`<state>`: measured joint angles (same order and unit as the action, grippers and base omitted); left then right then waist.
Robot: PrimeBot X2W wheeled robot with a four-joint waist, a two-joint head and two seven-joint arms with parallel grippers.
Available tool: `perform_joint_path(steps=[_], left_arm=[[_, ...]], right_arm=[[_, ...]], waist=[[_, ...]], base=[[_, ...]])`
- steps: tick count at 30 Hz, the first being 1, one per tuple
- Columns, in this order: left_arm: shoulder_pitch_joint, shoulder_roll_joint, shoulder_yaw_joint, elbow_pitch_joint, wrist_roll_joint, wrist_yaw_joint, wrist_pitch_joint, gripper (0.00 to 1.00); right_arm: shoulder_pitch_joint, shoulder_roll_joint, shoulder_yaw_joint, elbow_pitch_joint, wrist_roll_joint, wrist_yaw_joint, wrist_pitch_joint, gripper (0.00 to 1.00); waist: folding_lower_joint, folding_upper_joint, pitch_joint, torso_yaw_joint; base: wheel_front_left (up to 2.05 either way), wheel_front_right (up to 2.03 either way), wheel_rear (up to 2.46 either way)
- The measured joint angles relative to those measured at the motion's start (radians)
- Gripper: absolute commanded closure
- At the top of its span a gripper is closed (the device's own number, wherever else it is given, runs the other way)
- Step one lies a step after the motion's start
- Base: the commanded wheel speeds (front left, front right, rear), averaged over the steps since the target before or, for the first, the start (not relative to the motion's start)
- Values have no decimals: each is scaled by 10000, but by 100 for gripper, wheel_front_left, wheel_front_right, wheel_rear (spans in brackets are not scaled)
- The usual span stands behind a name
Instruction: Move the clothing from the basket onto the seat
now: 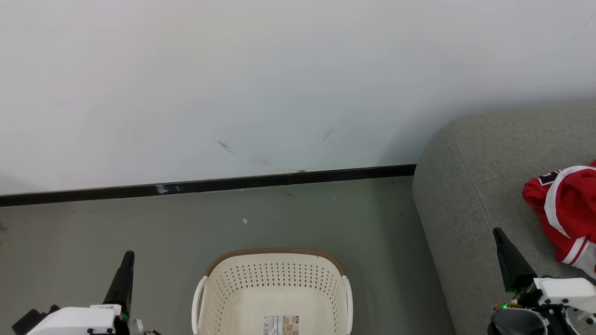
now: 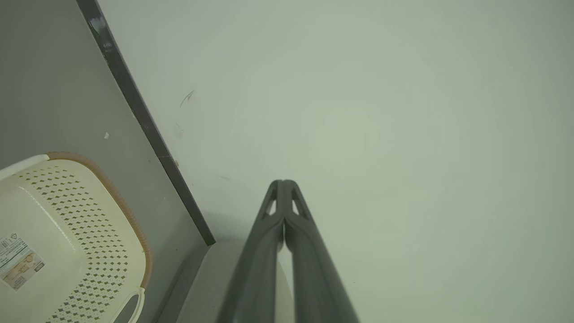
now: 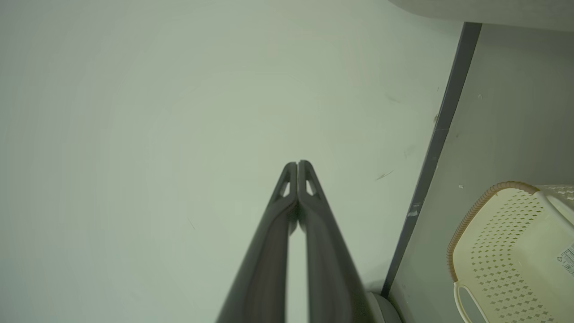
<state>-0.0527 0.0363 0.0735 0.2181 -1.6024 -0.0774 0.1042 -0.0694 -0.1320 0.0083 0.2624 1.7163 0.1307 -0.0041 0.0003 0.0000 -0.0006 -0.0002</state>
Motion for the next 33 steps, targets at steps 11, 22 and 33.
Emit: perform_joint_path(steps=[11, 22, 33], left_arm=[[-1, 0, 4, 38, 0, -2, 0, 100], [-3, 0, 6, 59, 0, -56, 0, 100], [-4, 0, 8, 86, 0, -58, 0, 100]], right_arm=[[-1, -2, 0, 6, 0, 0, 0, 100], [-1, -4, 0, 10, 0, 0, 0, 100], [-1, -6, 2, 12, 0, 0, 0, 100]], waist=[[0, 0, 0, 0], [0, 0, -1, 0], [-1, 0, -1, 0]], base=[[0, 0, 0], [0, 0, 0], [0, 0, 0]])
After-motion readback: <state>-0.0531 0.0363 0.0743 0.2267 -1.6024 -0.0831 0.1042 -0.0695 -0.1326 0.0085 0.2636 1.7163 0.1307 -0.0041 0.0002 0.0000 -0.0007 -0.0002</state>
